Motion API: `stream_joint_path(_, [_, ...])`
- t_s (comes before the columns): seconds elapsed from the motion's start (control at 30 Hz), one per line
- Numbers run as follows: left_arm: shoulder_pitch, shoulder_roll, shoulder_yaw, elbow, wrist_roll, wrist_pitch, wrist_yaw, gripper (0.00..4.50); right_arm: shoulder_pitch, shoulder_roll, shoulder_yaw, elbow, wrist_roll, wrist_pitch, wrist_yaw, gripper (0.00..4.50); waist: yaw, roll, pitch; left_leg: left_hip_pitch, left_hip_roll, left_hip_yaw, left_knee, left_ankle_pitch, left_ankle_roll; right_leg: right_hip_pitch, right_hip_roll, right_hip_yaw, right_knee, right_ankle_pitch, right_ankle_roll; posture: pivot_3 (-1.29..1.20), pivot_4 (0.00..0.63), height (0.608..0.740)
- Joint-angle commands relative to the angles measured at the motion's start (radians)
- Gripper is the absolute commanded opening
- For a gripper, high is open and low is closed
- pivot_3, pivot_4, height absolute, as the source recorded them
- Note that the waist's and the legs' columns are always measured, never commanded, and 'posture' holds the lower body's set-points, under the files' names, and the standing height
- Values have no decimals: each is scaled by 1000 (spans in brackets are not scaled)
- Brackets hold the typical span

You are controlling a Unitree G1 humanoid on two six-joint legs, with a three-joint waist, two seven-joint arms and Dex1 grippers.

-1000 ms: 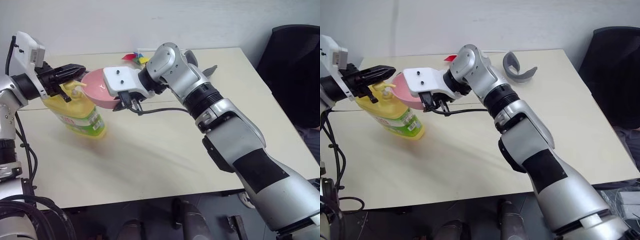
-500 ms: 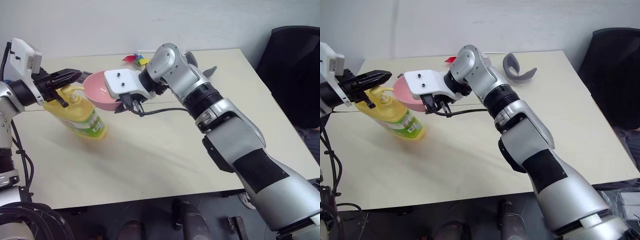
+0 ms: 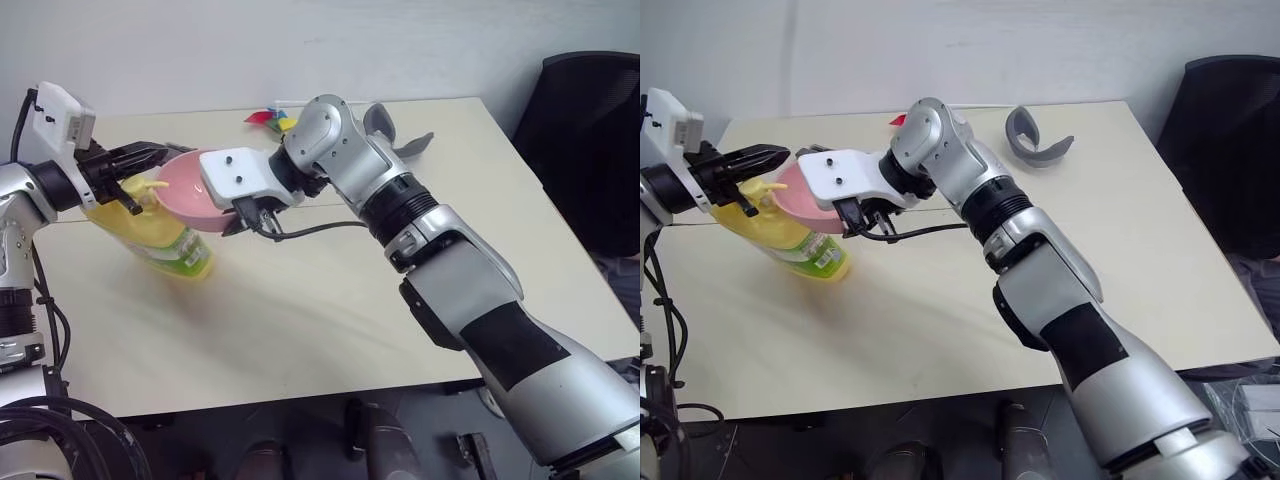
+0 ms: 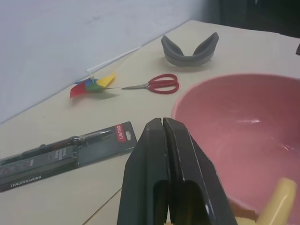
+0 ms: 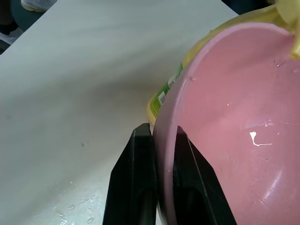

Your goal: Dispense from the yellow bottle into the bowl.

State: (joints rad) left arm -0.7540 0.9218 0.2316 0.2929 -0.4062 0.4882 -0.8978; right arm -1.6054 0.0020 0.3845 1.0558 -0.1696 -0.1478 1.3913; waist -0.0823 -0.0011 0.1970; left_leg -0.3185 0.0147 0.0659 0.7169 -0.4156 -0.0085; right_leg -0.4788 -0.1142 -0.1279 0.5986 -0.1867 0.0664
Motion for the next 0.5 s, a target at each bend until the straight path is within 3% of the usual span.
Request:
stream_joint_path(0.03, [59,-11,-78,70,69,8,-21,44,-12,6,-17,-56,15,2,3,0,0,0,0,0,0,0,0,0,0,0,0,0,0,0,0,0,150,740])
stream_joint_path(0.33, [1,-13,-71,144,94,-63,-25,44,-5,1,-19,-71,16,12,1,0,-1,0,0,1,0,0,0,0,0,0,0,0,0,0,0,0,150,740])
stream_joint_path(0.5, [-112,-17,0,121,16,-20,-23,44,-1,-8,-25,-86,23,14,8,0,0,0,0,-1,0,0,0,0,0,-1,0,0,1,0,0,0,150,740])
